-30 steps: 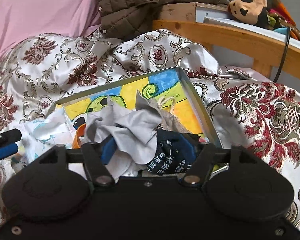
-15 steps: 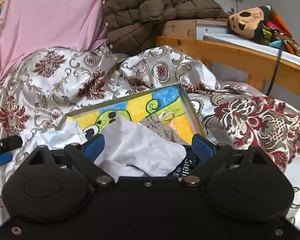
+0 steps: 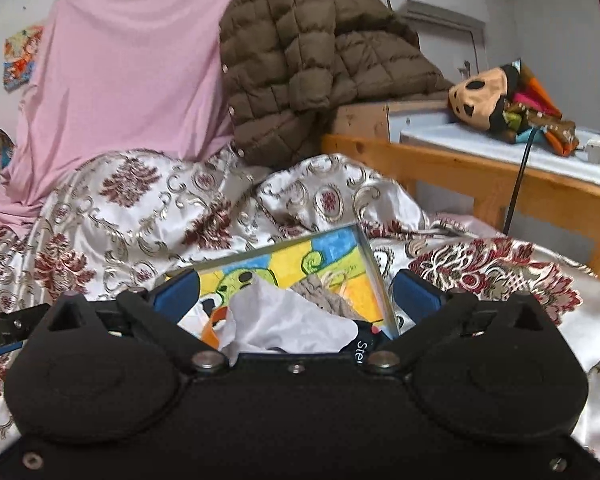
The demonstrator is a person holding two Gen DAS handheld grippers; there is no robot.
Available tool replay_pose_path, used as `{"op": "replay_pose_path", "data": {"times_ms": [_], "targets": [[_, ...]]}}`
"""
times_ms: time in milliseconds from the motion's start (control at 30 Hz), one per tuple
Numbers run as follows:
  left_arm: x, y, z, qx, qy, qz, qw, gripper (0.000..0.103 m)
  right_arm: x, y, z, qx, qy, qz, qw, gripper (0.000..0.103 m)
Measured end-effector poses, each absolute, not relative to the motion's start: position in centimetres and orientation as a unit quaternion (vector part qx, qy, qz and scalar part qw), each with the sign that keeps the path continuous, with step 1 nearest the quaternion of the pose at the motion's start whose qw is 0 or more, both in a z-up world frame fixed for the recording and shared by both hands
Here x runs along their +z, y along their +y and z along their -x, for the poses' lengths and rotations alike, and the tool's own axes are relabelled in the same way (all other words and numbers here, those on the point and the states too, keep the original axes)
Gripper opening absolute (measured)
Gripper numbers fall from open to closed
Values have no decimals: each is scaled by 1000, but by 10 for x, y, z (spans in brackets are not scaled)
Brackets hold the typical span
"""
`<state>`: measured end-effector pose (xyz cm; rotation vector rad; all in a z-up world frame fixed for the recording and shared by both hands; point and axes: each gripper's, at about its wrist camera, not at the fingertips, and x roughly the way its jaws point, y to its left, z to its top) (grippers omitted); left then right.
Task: Organize soft objects
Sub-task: 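Open both tools and raise them away from the tray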
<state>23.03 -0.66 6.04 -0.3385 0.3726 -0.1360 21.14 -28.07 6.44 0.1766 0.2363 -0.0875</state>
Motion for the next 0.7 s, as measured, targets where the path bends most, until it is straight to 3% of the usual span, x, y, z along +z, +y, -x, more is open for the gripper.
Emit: {"op": "replay_pose_path", "data": {"times_ms": [267, 700], "targets": [[68, -7, -188, -52, 144, 159, 975, 102, 71, -280, -153, -34, 95, -92, 991, 102], [48, -2, -118, -23, 173, 157, 972, 102, 66, -273, -79, -21, 84, -87, 992, 102]]}}
